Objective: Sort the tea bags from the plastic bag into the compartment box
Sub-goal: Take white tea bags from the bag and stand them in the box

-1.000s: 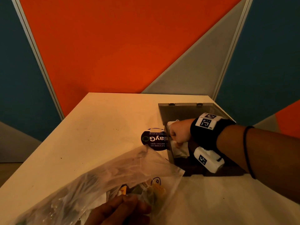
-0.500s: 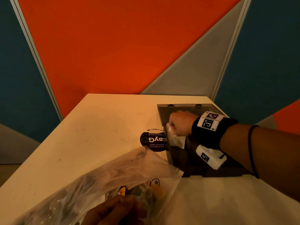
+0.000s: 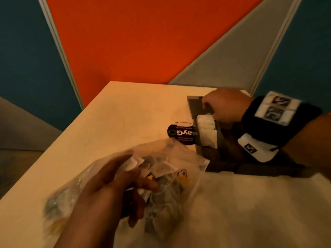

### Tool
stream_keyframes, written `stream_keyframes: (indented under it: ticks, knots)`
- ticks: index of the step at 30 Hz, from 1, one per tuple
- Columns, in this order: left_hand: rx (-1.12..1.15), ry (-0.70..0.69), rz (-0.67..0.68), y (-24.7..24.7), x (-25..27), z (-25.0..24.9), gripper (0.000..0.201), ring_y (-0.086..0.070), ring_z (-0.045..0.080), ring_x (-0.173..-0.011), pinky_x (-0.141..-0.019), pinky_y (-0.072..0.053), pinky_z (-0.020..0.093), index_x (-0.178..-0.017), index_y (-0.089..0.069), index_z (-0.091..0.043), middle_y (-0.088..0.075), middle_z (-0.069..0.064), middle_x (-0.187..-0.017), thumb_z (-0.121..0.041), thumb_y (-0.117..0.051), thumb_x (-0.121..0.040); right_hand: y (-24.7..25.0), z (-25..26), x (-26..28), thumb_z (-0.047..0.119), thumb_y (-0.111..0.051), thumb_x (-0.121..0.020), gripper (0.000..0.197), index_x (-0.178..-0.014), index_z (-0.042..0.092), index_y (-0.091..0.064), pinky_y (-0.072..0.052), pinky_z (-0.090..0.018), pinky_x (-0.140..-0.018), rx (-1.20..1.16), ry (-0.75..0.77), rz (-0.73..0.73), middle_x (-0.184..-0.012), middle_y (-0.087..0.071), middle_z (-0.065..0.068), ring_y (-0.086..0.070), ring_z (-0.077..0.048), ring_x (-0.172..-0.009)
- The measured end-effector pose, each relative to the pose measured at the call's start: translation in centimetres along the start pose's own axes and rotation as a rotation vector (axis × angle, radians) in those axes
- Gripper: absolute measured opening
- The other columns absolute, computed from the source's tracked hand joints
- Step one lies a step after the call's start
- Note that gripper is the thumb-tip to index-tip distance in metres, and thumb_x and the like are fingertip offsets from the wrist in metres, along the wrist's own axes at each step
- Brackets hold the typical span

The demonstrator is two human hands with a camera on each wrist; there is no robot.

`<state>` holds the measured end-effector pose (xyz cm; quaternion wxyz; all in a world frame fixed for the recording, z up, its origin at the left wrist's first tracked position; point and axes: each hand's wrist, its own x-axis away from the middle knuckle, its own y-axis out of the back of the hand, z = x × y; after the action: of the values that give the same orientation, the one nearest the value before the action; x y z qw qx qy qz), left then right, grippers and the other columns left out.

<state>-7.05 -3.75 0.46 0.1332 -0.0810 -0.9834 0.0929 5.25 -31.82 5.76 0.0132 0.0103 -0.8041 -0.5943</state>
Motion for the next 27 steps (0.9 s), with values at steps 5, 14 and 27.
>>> stream_keyframes:
  ticks: [5,14,27]
  knots:
    - [0.056,0.002,-0.035,0.3,-0.3,-0.1,0.037,-0.047,0.026,-0.042,-0.039,-0.034,0.026,-0.131,-0.051,-0.037,-0.072,0.023,-0.076,-0.025,-0.046,-0.097,4.9,5.1,6.8,0.026,-0.070,-0.084,0.012,-0.096,0.028,-0.067,-0.051,-0.033,-0.068,-0.192,0.058,-0.073,-0.084,-0.061,0.007,-0.058,-0.014,-0.079]
    - [0.082,-0.013,-0.050,0.7,1.7,1.1,0.040,-0.047,0.024,-0.047,-0.042,-0.033,0.028,-0.137,-0.045,-0.034,-0.071,0.017,-0.073,-0.027,-0.047,-0.098,1.4,13.1,11.4,0.026,-0.057,-0.093,0.033,-0.125,0.029,-0.052,-0.049,-0.015,-0.066,-0.341,0.438,0.319,-0.112,-0.059,0.007,-0.057,-0.008,-0.091]
    - [0.109,0.021,-0.080,1.6,2.8,2.9,0.051,-0.048,0.024,-0.050,-0.046,-0.033,0.030,-0.130,-0.043,-0.042,-0.070,0.011,-0.071,-0.007,-0.050,-0.094,-2.3,19.3,3.1,0.015,-0.052,-0.095,0.044,-0.138,0.014,-0.042,-0.048,-0.036,-0.089,-0.246,0.453,0.231,-0.126,-0.053,-0.011,-0.055,-0.030,-0.107]
